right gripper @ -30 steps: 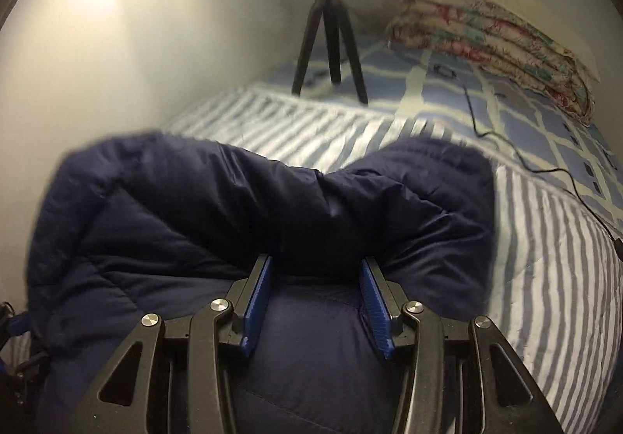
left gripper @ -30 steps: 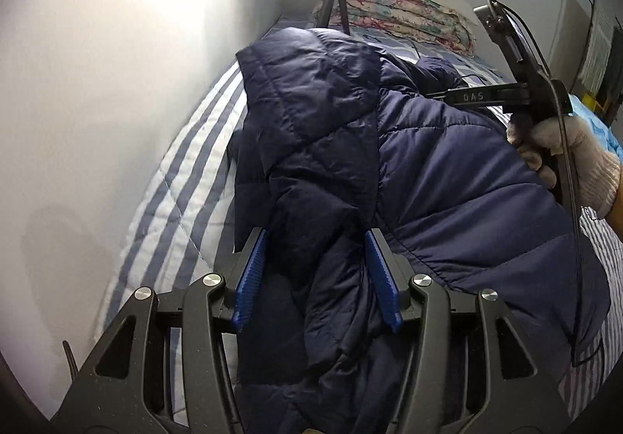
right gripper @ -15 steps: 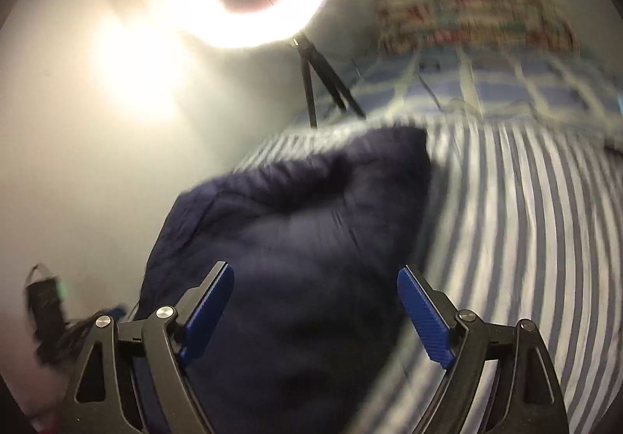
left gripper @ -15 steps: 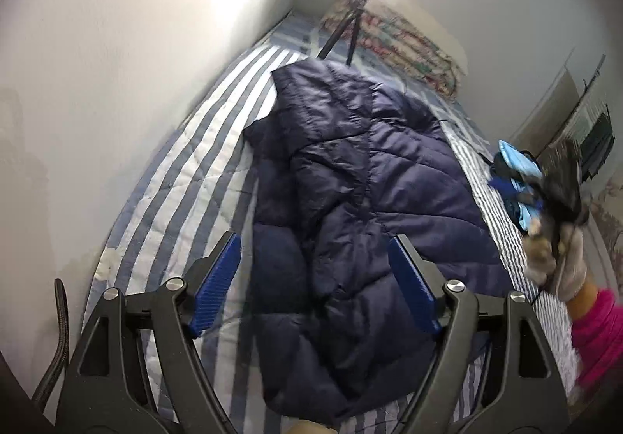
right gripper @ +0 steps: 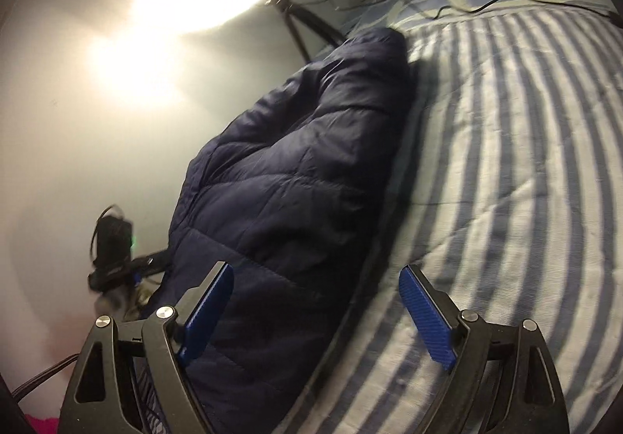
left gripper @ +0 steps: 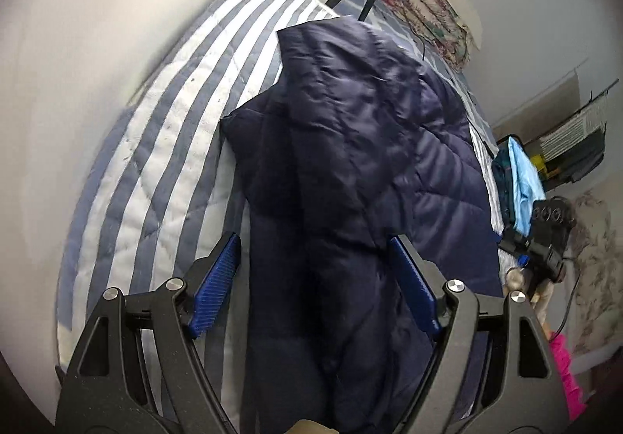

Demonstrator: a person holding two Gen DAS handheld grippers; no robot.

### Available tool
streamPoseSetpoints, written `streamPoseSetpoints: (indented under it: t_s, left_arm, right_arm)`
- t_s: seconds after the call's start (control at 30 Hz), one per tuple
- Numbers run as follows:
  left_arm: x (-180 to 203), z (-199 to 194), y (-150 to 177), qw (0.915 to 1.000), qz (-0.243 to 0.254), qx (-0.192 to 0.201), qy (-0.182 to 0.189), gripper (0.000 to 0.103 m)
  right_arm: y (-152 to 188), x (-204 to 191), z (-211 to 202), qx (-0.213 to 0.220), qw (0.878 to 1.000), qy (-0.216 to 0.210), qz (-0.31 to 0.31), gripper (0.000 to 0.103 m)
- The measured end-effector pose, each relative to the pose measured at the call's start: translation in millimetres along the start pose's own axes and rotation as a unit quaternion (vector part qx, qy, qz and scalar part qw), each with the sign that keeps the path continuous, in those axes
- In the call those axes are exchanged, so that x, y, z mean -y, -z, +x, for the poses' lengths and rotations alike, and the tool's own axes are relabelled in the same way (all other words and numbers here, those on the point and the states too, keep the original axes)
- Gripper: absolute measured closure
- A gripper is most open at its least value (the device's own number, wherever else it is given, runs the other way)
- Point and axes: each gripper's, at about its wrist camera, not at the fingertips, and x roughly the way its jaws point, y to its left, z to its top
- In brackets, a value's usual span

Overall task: Fold large clothes
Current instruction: 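Grasp the folded jacket bundle with the left tool while the right tool grasps it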

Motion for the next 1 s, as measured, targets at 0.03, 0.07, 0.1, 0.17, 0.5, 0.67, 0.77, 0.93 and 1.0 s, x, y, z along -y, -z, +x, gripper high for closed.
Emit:
streamPoseSetpoints:
  t_s: [0.03,0.07,0.1,0.17,0.5,0.67,0.77,0.93,1.0]
  left_arm:
    - [-2.7,2.7,-2.2,1.0,-0.008,-0.002,0.005,0.022]
    - [-5.5,4.8,-4.2,0.9998,-0.015,-0.003,0.01,0.022]
    - [-7.9,8.5,-6.4,0.9997,-0.02,-0.005,0.015,0.022]
    - [-10.6,14.8,-12.5,0.9996,-0.021,-0.008,0.02,0.022]
    - [-6.3,26.2,-18.7,0.9992,-0.013,0.016,0.035,0.046]
    - [14.1,22.8,-14.1,0.999,0.023,0.036,0.013,0.071]
    - [28.3,15.4,-10.7,0.9978,0.042,0.051,-0.007,0.08]
    - [52.4,1.0,-0.4,0.9935,0.074,0.075,-0.043,0.086]
    - [59.5,-5.0,5.0,0.9924,0.078,0.082,-0.049,0.087]
  right_arm:
    - [-0.7,-1.0,5.3,-0.008,1.0,-0.002,0.001,0.013]
    - [-0.8,-1.6,8.8,-0.012,1.0,-0.004,0.002,0.013]
    - [-1.5,-3.0,12.4,-0.015,1.0,-0.006,0.003,0.013]
    - [-1.3,-6.8,19.0,-0.02,1.0,-0.015,0.0,0.014]
    - [-0.9,-31.6,55.7,-0.031,0.999,-0.01,-0.015,0.023]
    - [-0.8,-41.0,66.7,-0.034,0.999,0.001,-0.015,0.044]
    - [-1.1,-54.0,73.1,-0.032,0.999,0.022,-0.028,0.058]
    - [-1.7,-82.0,68.4,-0.032,0.995,0.067,-0.068,0.076]
    - [-0.3,-96.9,65.3,-0.034,0.992,0.089,-0.086,0.078]
